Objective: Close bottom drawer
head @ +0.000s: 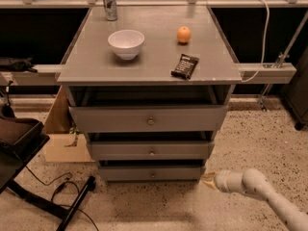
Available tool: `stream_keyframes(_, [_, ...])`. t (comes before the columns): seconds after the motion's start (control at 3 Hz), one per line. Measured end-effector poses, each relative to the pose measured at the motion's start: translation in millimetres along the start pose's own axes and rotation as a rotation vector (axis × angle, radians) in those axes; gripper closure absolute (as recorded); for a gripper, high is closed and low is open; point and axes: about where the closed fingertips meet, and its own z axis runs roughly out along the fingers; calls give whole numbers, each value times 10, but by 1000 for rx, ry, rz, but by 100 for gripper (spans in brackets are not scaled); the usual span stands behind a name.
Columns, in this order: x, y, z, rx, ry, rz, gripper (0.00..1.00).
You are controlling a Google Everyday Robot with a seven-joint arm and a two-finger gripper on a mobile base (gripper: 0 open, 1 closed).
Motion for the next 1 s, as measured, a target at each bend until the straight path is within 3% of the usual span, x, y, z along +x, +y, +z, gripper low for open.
stream_keyframes(0.67, [-305,-21,-1211,147,210,-94,100])
stream_keyframes(1.0, [-677,350,-1763,157,336,-135,100])
